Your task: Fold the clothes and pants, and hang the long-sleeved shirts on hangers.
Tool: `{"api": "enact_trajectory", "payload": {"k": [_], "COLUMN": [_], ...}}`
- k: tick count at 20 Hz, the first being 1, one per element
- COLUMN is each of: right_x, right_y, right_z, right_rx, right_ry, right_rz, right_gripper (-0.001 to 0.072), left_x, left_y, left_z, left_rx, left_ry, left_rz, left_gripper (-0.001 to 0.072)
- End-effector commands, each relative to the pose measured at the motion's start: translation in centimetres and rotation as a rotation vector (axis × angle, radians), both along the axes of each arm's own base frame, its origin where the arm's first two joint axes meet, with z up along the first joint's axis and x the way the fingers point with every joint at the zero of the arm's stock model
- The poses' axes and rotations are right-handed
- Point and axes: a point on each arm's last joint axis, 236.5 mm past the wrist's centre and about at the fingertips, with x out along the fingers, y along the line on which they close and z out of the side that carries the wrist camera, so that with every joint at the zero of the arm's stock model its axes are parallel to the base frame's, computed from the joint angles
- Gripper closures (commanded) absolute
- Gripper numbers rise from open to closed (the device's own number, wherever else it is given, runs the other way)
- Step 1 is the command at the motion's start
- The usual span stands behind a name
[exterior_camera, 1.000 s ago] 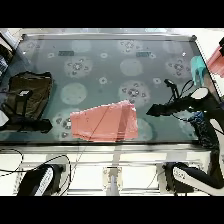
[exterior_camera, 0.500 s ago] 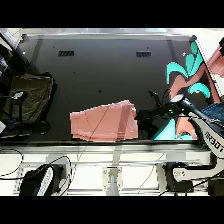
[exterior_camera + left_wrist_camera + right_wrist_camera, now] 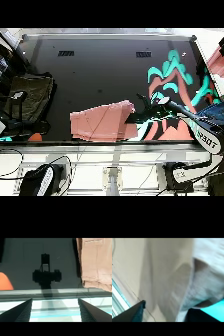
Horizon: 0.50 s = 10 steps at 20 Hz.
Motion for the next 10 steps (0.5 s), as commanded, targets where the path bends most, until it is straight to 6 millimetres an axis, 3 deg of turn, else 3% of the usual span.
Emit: {"api": "enact_trajectory", "payload": {"k": [1, 2, 4, 6, 10], "right_x": [-0.5, -0.7, -1.0, -1.0, 0.5], "right_y": [1.9, 2.4, 2.8, 2.8, 1.7], "right_z": [-0.8, -0.9, -0.9, -0.9, 0.8], "right_rx": [-0.009, -0.005, -0.011, -0.016, -0.013], "right_ry": [-0.011, -0.01, 0.002, 0.027, 0.047], "right_rz": [0.019, 0.024, 0.024, 0.0, -0.008], "right_gripper": [0.0279, 0.0349, 0.0559, 0.0703, 0.0705], "left_x": [0.0, 0.0, 0.0, 0.0, 0.0], "left_y": [0.0, 0.0, 0.0, 0.0, 0.1], "left_z": [0.0, 0.0, 0.0, 0.0, 0.0], "left_rx": [0.0, 0.001, 0.001, 0.001, 0.004], "left_ry": [0.0, 0.0, 0.0, 0.0, 0.0], "left_rz": [0.001, 0.001, 0.001, 0.001, 0.002], "left_gripper": [0.0055, 0.0055, 0.0055, 0.0055, 0.0055]}}
